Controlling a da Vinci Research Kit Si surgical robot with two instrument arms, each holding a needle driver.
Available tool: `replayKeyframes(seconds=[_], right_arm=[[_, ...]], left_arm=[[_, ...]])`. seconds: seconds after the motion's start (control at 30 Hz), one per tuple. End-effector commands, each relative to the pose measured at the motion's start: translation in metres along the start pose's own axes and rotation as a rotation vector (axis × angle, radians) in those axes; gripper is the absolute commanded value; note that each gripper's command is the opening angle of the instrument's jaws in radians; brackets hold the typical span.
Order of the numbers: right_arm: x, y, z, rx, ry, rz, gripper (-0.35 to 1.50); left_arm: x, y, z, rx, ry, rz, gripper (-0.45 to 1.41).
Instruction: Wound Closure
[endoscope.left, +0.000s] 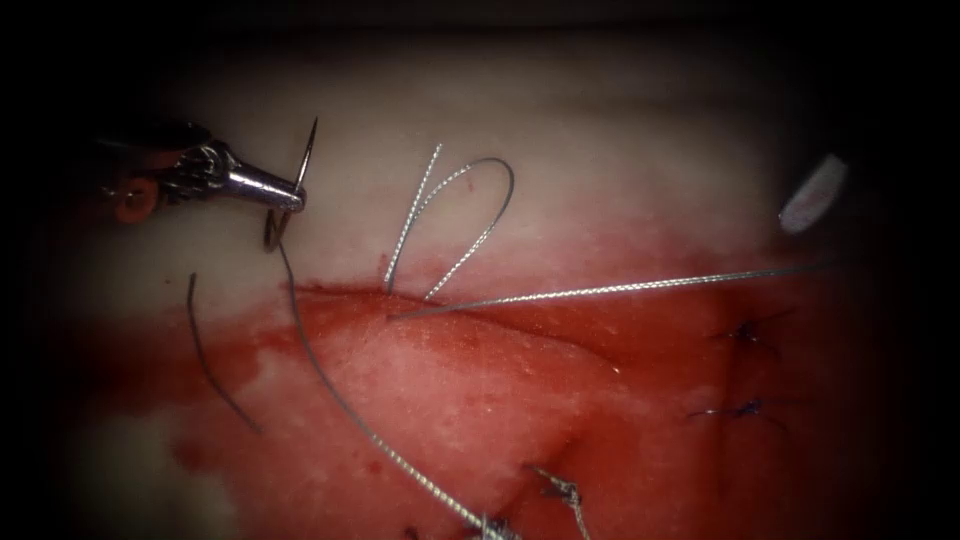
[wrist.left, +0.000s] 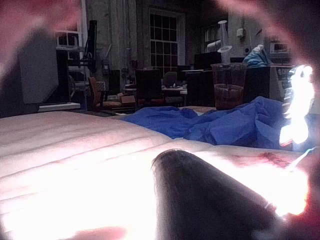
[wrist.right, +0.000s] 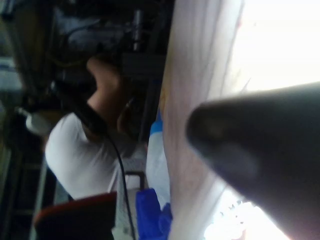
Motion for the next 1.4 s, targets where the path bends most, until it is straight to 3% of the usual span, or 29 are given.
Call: replayKeyframes(seconds=[0.03, 0.17, 0.23, 0.37, 0.43, 0.47, 0.57, 0.73, 0.8, 0.93, 1.07, 1.13, 1.17, 1.23, 1.3, 1.37, 1.4], right_arm=[[-0.004, 0.0023, 0.0005, -0.009, 0.013, -0.05, 1.13], [-0.0112, 0.005, 0.0054, -0.033, 0.097, -0.164, 1.14], [-0.0135, 0.0056, 0.0068, -0.052, 0.134, -0.198, 1.13], [-0.0176, 0.0065, 0.0102, -0.026, 0.332, -0.296, 1.06], [-0.0188, 0.0066, 0.0118, 0.267, 0.41, -0.366, 1.04], [-0.0194, 0.0066, 0.0129, 0.511, 0.471, -0.421, 1.01], [-0.0199, 0.0063, 0.0149, 0.819, 0.545, -0.487, 1.01], [-0.0194, 0.0055, 0.0163, 0.985, 0.587, -0.52, 1.03], [-0.0191, 0.0051, 0.0168, 1.115, 0.616, -0.545, 1.01], [-0.0188, 0.0053, 0.0174, 1.027, 0.602, -0.532, 0.99], [-0.0188, 0.0059, 0.0174, 0.765, 0.55, -0.481, 0.96], [-0.0189, 0.006, 0.017, 0.798, 0.554, -0.487, 0.96], [-0.0191, 0.0061, 0.016, 0.87, 0.563, -0.499, 0.96], [-0.0192, 0.006, 0.0148, 1.072, 0.596, -0.535, 0.96], [-0.0194, 0.006, 0.0133, 1.367, 0.64, -0.582, 0.96], [-0.0197, 0.0064, 0.0119, 1.343, 0.628, -0.573, 0.91], [-0.0199, 0.0067, 0.0113, 1.144, 0.589, -0.539, 0.91]], left_arm=[[0.0015, 0.0004, -0.0007, 0.0, 0.008, 0.006, -0.45], [0.0015, 0.0004, -0.0007, 0.0, 0.008, 0.006, -0.45], [0.0015, 0.0004, -0.0007, 0.0, 0.008, 0.006, -0.45], [0.0015, 0.0004, -0.0006, 0.0, 0.008, 0.007, -0.45], [0.0015, 0.0004, -0.0006, 0.001, 0.008, 0.007, -0.45], [0.0015, 0.0004, -0.0006, 0.0, 0.008, 0.007, -0.45], [0.0015, 0.0004, -0.0007, 0.0, 0.008, 0.007, -0.45], [0.0014, 0.0004, -0.0007, 0.0, 0.008, 0.007, -0.45], [0.0014, 0.0004, -0.0007, 0.0, 0.008, 0.008, -0.45], [0.0014, 0.0004, -0.0006, 0.001, 0.008, 0.008, -0.45], [0.0014, 0.0004, -0.0006, 0.001, 0.008, 0.008, -0.45], [0.0014, 0.0004, -0.0006, 0.001, 0.009, 0.008, -0.45], [0.0014, 0.0004, -0.0006, 0.001, 0.009, 0.008, -0.45], [0.0014, 0.0005, -0.0006, 0.001, 0.008, 0.008, -0.45], [0.0014, 0.0005, -0.0006, 0.001, 0.009, 0.008, -0.45], [0.0014, 0.0005, -0.0006, 0.001, 0.009, 0.008, -0.45], [0.0014, 0.0005, -0.0006, 0.001, 0.009, 0.008, -0.45]])
